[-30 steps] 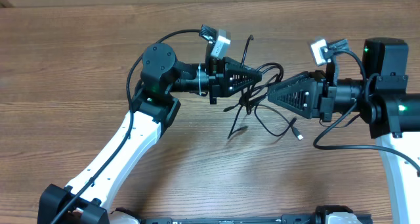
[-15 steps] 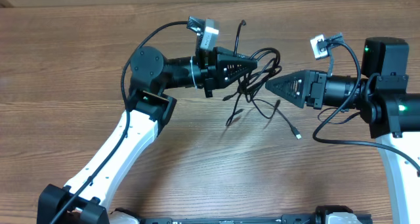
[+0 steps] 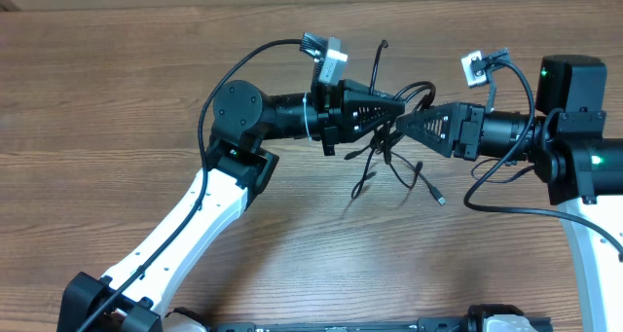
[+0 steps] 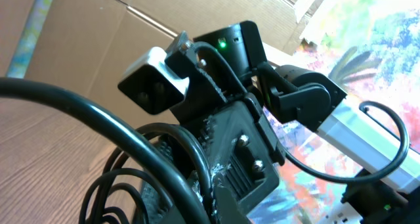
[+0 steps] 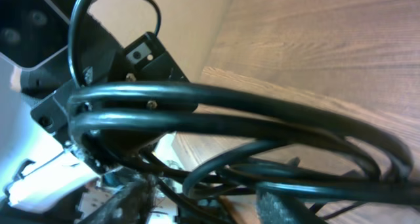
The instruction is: Untangle cables
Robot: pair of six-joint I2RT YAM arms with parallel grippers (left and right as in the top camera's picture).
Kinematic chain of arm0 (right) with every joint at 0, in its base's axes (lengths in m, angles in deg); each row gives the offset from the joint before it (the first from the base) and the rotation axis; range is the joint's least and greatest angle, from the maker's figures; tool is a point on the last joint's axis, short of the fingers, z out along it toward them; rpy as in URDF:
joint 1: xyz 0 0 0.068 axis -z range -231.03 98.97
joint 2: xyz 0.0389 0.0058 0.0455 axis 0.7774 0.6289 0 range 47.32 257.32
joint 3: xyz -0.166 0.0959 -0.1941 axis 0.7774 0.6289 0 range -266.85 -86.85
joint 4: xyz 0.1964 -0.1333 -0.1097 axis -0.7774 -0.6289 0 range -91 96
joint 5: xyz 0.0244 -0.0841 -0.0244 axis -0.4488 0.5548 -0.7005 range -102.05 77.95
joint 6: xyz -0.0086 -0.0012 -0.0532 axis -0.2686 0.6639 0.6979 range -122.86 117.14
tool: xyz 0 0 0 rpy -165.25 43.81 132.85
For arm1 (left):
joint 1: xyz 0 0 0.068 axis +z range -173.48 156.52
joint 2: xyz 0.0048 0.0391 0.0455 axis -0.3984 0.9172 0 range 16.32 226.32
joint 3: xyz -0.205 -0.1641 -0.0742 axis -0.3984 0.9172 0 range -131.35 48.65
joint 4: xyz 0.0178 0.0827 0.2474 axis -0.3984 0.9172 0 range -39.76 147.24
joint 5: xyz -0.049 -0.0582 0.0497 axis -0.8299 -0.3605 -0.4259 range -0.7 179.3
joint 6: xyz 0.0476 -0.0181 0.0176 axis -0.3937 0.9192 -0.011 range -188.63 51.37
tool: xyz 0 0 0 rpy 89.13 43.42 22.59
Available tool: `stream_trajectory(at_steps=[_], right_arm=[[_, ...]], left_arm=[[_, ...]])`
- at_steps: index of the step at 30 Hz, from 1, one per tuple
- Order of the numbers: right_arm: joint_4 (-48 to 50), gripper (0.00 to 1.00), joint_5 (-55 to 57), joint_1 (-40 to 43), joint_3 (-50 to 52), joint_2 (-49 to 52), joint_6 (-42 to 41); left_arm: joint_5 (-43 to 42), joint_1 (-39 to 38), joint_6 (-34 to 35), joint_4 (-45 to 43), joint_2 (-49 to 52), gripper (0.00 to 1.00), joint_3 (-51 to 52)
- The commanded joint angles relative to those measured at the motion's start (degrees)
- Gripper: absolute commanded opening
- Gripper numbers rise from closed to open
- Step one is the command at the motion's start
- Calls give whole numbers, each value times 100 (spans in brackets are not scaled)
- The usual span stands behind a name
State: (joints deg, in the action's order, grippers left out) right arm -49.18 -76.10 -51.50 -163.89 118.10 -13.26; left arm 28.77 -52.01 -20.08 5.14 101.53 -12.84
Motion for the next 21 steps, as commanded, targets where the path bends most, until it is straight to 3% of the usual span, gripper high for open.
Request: stream_trajectory(at_steps=[1, 12, 16, 21], right_arm=[[-44, 45, 15, -24, -22, -24, 42], [-66, 47, 20, -22, -22, -24, 31], [-66, 39, 17, -22, -22, -24, 31], [-68, 31, 22, -22, -22, -24, 11]], left_arm=[[190, -42, 76, -59, -31, 4, -52], [210, -225, -157, -59, -31, 4, -52], [214, -332, -649, -35, -28, 4, -52], [289, -380, -704, -61, -28, 4, -52]])
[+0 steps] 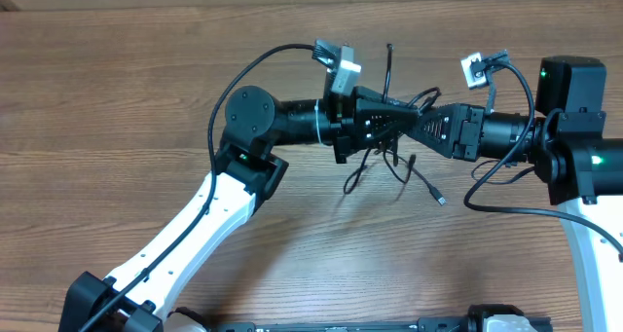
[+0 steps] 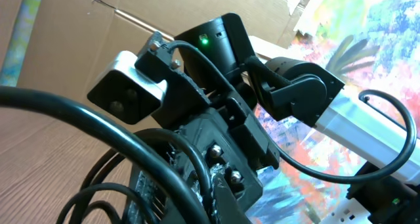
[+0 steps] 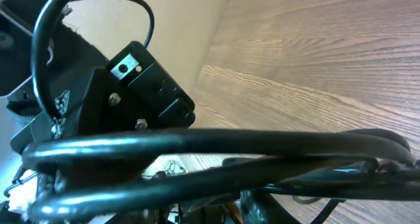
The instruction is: Untangle cables
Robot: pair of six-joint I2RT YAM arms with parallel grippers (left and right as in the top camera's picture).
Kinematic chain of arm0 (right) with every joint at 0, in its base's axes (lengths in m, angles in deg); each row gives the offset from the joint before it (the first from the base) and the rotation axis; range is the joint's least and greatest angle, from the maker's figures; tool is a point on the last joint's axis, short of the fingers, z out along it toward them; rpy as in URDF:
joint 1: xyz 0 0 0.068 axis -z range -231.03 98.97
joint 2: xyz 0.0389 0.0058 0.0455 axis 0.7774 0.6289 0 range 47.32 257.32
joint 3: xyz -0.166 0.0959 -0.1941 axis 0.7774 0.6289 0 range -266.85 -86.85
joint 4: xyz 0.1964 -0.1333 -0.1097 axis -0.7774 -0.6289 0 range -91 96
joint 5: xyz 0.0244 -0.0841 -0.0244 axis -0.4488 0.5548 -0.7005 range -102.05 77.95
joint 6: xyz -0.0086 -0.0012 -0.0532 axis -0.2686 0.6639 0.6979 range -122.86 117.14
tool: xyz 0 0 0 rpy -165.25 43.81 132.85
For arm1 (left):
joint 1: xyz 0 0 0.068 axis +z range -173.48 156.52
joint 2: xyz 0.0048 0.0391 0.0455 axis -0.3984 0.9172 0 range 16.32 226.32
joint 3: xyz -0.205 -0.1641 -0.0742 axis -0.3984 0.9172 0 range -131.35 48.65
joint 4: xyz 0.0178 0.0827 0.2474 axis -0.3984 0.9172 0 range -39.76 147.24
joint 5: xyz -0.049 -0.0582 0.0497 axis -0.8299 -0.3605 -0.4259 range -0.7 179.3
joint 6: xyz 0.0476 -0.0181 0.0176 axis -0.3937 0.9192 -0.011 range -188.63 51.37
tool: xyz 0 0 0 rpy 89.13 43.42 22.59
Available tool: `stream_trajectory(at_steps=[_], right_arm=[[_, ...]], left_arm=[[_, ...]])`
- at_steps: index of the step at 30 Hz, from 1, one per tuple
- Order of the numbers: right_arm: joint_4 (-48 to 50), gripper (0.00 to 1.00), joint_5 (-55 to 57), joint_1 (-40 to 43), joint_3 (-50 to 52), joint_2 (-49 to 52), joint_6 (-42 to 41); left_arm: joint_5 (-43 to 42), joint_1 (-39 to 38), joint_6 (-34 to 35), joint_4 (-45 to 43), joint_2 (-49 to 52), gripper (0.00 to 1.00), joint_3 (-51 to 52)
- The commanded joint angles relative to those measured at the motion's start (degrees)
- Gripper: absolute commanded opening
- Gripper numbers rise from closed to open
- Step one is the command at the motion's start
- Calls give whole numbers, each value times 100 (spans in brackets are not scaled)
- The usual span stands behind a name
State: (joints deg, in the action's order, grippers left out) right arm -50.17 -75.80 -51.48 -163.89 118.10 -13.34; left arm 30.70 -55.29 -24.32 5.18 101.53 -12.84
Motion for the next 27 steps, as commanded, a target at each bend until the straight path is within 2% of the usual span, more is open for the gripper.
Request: stream_trajectory(at_steps=[1, 6, 10, 18, 27], right_arm=[[33, 29, -7, -24, -22, -24, 20], [33, 21, 125, -24, -22, -24, -4], [31, 4, 118, -24, -22, -24, -7], [-52, 4, -2, -24, -22, -26, 7], [20, 4, -1270, -24, -24, -26, 625]], left_arm=[[96, -55, -278, -66, -28, 4, -52], [50, -63, -275, -63, -28, 4, -52], [55, -85, -280, -63, -28, 4, -52], [74, 44, -273, -59, -28, 4, -52], [55, 597, -251, 555, -28, 4, -52]])
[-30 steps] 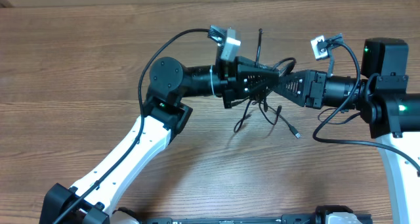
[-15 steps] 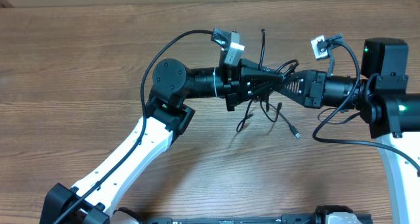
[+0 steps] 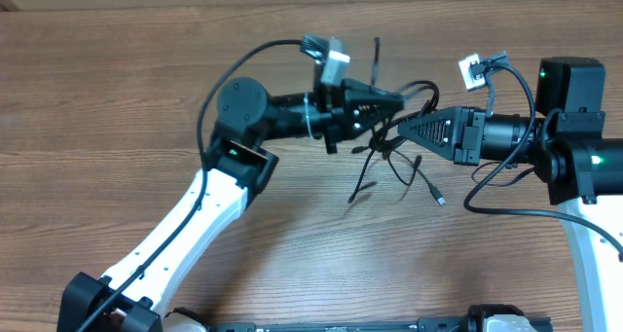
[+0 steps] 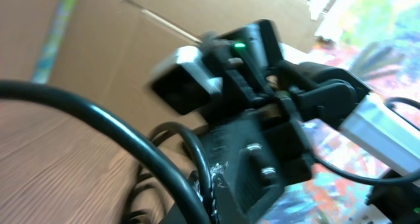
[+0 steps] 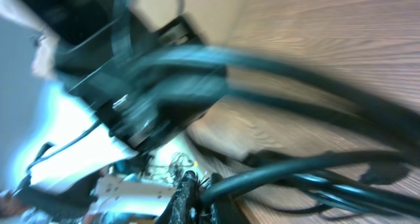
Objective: Untangle cables
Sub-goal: 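Pull both grippers apart, left gripper up-left and right gripper right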
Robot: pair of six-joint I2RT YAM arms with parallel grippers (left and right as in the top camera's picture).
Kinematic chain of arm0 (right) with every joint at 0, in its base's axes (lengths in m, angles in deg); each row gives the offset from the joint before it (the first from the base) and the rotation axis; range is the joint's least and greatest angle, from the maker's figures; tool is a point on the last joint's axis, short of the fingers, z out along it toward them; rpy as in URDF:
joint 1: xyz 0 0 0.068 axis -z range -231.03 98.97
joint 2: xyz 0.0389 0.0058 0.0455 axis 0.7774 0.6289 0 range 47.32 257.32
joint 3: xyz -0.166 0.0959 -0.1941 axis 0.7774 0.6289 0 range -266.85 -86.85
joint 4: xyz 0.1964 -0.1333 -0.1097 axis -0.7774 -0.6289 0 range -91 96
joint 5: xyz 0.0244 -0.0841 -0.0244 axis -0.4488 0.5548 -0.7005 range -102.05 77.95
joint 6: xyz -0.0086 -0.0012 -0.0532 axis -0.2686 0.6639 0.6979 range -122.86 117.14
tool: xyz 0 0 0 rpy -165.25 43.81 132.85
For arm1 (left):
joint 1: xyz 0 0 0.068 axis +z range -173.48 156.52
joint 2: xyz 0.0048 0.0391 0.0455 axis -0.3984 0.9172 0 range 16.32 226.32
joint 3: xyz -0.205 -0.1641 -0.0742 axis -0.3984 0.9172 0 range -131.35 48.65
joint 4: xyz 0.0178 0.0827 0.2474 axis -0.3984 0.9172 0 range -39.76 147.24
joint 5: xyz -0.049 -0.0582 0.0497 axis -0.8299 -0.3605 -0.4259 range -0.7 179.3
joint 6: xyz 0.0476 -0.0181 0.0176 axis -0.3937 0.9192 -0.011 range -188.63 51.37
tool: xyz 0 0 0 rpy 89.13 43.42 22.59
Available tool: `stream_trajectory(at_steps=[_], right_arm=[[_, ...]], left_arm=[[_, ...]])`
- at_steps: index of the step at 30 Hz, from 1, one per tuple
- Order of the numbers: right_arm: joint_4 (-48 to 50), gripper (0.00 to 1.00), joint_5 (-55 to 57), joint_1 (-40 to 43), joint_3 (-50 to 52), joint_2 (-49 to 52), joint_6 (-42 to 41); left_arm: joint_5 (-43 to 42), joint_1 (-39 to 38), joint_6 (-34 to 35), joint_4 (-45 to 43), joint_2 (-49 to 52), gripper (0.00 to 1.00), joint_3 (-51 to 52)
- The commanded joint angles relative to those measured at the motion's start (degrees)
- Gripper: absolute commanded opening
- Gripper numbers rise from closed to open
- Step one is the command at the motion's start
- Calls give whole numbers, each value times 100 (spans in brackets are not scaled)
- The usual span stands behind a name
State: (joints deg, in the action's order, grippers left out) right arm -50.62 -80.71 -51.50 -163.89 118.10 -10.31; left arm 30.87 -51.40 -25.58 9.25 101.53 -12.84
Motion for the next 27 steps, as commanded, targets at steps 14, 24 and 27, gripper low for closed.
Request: stream_trajectory(at_steps=[14, 24, 27], right_arm=[[1939, 4, -2127, -15, -28, -26, -531], [3023, 4, -2127, -15, -28, -26, -1532], [3086, 4, -2127, -15, -28, -26, -1534]], left_arm=[[42, 295, -748, 1147, -28, 4, -52], [63, 326, -1058, 1799, -28, 4, -52], [179, 326, -1202, 2006, -24, 4, -52]])
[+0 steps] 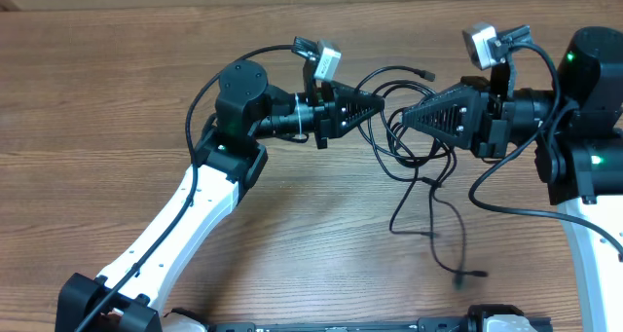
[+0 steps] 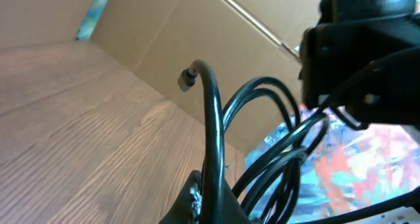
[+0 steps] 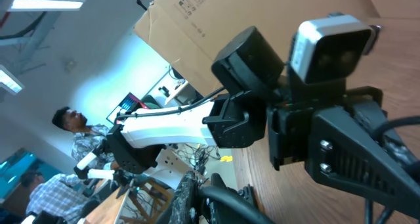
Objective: Untangle cables
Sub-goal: 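Pull both grippers apart, left gripper up-left and right gripper right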
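A bundle of black cables (image 1: 398, 129) hangs in the air between my two grippers over the wooden table (image 1: 107, 98). My left gripper (image 1: 376, 108) is shut on one strand; in the left wrist view that strand (image 2: 211, 119) rises from the jaws to a plug end (image 2: 188, 77), with loops (image 2: 275, 145) beside it. My right gripper (image 1: 409, 119) is shut on another black cable (image 3: 230, 201) low in the right wrist view. Long loose strands (image 1: 432, 210) trail down to a plug (image 1: 478, 273).
The left arm's wrist camera (image 3: 331, 45) and gripper body fill the right wrist view. Cardboard boxes (image 3: 197, 14) and a person (image 3: 69, 122) stand beyond the table. Both arm bases sit at the near table edge.
The grippers have come apart and the right one stands higher. The bundle has opened into wider loops, and long strands now trail down to the table's near right.
First both gripper tips met over a tight knot of cable. Then the left gripper stood further right, overlapping the right one, and later it was back to the left. Now the grippers are apart, with the knot loosened into loops and trailing strands.
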Robot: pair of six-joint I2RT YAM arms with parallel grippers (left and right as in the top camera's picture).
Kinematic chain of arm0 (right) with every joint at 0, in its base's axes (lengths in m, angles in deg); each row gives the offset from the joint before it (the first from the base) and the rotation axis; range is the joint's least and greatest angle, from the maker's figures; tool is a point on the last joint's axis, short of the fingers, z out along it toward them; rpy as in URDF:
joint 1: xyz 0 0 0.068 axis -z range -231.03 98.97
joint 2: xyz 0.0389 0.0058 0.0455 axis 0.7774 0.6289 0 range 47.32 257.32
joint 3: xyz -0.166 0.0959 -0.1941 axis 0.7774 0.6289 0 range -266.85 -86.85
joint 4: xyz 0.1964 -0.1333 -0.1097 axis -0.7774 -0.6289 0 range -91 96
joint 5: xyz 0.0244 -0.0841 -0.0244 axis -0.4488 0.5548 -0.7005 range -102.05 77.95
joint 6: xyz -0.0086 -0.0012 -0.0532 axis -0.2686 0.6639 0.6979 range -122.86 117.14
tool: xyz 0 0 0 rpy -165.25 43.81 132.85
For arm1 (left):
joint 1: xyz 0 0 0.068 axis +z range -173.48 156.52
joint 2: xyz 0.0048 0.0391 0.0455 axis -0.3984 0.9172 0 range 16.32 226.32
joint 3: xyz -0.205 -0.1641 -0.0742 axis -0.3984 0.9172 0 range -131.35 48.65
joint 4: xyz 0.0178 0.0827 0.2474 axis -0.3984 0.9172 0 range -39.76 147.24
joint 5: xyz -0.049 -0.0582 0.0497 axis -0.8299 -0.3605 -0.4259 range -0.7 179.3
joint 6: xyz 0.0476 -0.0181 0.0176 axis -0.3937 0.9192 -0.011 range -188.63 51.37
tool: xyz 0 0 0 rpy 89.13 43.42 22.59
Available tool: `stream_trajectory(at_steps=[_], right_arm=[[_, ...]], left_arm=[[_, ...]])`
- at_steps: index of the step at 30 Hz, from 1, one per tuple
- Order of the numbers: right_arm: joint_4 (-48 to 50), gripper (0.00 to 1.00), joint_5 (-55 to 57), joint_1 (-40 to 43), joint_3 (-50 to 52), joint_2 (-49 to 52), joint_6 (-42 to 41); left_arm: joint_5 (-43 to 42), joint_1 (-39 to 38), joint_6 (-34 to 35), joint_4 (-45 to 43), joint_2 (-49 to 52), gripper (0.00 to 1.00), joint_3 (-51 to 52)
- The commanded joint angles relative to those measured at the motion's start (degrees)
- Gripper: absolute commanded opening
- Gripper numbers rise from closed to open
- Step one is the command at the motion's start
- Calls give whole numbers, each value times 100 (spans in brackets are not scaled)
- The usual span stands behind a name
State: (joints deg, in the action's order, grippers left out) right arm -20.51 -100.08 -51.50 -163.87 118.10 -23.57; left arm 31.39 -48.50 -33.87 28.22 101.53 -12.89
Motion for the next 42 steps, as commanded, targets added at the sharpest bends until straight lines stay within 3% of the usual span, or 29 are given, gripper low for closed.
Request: stream_trajectory(at_steps=[1, 7, 16, 19, 31, 39, 42], right_arm=[[74, 4, -190, -15, -31, -26, -208], [74, 4, -190, -15, -31, -26, -208], [74, 4, -188, -15, -31, -26, -330], [72, 4, -186, -15, -31, -24, -330], [-17, 5, 68, -15, -24, -11, -328], [-20, 12, 157, -15, -24, 107, -308], [-111, 27, 393, -17, -22, 168, -308]], left_arm=[[205, 35, -439, 240, -24, 4, -48], [461, 37, -894, 691, -24, 4, -48], [1967, 35, -1565, 1309, -24, 4, -48], [2046, 37, -1611, 1340, -24, 4, -48], [708, 398, -1425, -35, -103, 4, -50], [-680, 1137, 42, -1340, -111, 4, -50], [-1217, 1322, 686, -2090, -111, 4, -50]])
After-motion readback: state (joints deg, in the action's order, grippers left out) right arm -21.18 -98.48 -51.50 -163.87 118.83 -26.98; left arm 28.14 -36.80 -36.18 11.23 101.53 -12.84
